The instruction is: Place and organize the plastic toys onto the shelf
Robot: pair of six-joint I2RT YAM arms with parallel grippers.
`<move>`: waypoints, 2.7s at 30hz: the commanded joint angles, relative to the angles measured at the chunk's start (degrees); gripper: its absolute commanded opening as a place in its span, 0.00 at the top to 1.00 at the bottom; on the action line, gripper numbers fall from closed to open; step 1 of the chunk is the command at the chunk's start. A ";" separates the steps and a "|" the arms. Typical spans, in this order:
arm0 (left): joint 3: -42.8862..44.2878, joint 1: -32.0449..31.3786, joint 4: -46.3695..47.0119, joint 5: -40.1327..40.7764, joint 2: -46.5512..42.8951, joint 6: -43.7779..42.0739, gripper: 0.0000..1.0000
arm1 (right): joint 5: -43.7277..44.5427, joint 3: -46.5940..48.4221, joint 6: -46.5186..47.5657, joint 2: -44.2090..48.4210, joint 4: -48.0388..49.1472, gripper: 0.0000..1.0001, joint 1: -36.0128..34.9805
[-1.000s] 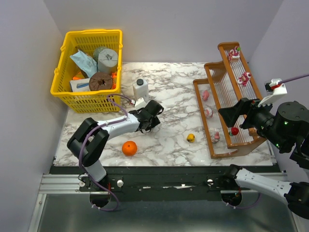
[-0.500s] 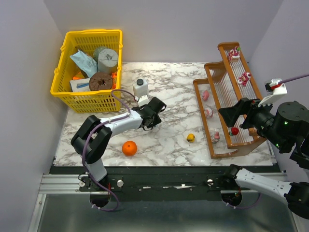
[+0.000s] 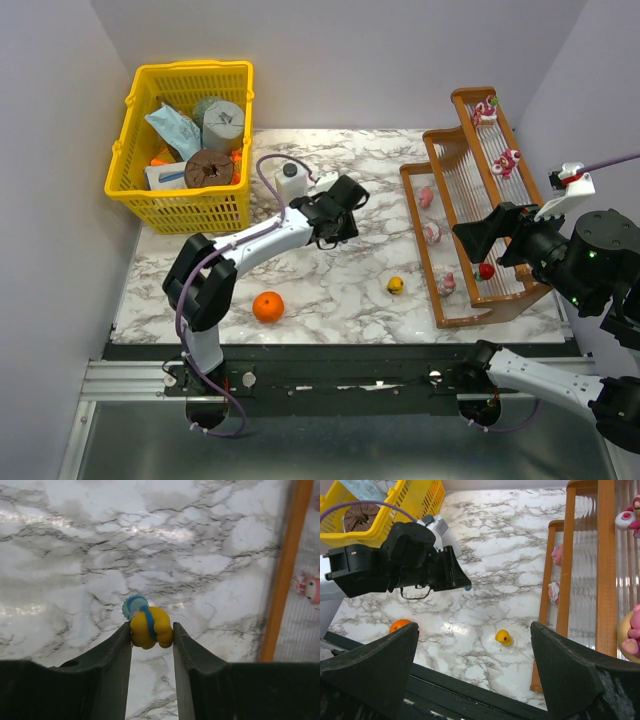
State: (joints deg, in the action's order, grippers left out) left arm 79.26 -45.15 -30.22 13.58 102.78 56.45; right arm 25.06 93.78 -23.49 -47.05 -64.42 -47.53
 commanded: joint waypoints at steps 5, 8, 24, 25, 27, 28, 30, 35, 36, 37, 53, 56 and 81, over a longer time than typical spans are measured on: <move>19.16 -7.40 -10.73 -4.26 6.46 -5.56 1.00 | 1.66 1.14 0.11 -0.15 -0.97 0.00 0.16; 25.57 -10.40 -12.14 -6.45 8.57 -4.77 1.00 | 1.66 1.32 0.11 -0.15 -0.97 0.00 0.24; 49.40 -17.69 -11.09 -11.74 19.73 -3.01 1.00 | 1.66 0.00 0.02 1.87 -0.97 0.00 0.24; 50.71 -17.70 -11.00 -11.56 20.61 -2.92 1.00 | 1.66 -0.08 -0.07 1.96 -0.97 0.00 0.24; 52.21 -17.78 -10.91 -11.21 21.84 -2.75 1.00 | 1.57 -0.26 -0.16 2.31 -1.14 0.00 0.24; 53.87 -17.78 -10.92 -11.04 22.98 -2.74 1.00 | 1.57 -0.35 -0.24 2.40 -1.23 0.00 0.16; 55.64 -17.78 -11.00 -10.51 24.21 -3.01 1.00 | 1.66 -0.61 -0.42 2.66 -1.49 0.00 0.24; 59.25 -17.78 -11.27 -9.36 27.12 -3.10 1.00 | 2.01 -0.96 -0.95 3.28 -1.76 0.00 0.24; 59.43 -17.78 -11.27 -9.02 27.38 -3.27 1.00 | 2.01 -1.05 -0.95 3.36 -1.85 0.00 0.16; 59.78 -17.78 -11.27 -9.01 27.82 -3.27 1.00 | 2.10 -1.14 -1.04 3.54 -1.85 0.00 0.15; 55.49 -17.08 -12.50 -3.39 24.32 -6.08 0.99 | 1.66 -0.53 -0.42 0.65 -3.51 0.00 0.24; 49.35 -15.86 -12.94 -2.51 20.80 -5.56 0.99 | 1.84 0.09 -0.68 -1.29 -5.53 0.00 0.16; -9.64 -7.85 5.14 -0.14 -0.56 -4.59 0.93 | -12.23 -17.48 -1.30 -5.43 8.07 0.10 -1.33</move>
State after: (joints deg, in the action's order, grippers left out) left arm 74.63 -53.10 -33.61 12.45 105.69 52.16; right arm 14.63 78.24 -23.57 -54.02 -61.76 -47.79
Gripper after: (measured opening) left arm 0.425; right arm 0.904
